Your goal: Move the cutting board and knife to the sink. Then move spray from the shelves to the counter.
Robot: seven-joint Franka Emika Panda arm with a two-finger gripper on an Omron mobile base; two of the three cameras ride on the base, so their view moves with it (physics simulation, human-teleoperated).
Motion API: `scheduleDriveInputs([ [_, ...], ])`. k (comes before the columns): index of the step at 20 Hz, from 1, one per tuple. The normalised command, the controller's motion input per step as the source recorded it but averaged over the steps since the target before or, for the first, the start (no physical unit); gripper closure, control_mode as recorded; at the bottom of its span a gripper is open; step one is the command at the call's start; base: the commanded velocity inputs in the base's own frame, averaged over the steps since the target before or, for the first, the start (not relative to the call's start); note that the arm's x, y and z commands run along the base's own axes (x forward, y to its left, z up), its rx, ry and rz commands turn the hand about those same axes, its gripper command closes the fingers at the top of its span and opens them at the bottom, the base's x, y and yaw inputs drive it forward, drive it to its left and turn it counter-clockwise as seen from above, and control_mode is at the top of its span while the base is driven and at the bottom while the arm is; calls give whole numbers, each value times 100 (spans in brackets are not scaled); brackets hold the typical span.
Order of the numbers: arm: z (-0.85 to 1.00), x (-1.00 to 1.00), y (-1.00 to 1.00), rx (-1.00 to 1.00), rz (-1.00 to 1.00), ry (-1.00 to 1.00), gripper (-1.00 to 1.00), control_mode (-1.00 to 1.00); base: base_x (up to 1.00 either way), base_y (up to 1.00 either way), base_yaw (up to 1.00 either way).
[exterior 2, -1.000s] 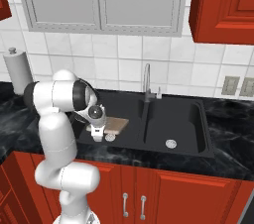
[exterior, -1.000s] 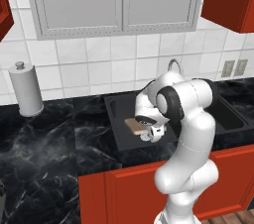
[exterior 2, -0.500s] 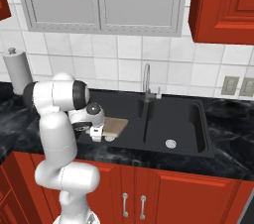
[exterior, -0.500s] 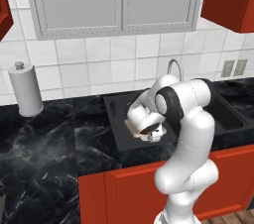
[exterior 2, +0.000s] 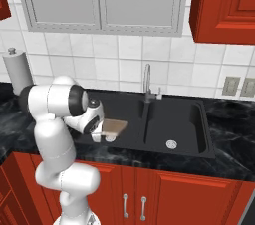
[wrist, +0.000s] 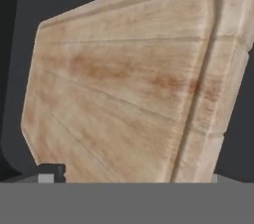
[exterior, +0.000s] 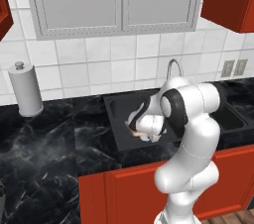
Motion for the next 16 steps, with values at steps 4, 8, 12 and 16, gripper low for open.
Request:
scheduleDriveInputs([
  [4,45,0,0,0,8,20,-100,-100,0,0,0],
  [8,44,0,-2,0,5,20,-100,-100,0,0,0],
  [12,37,-2,-4,0,3,25,-100,-100,0,0,0],
  [16,24,-7,-11,-3,3,22,-100,-100,0,0,0],
])
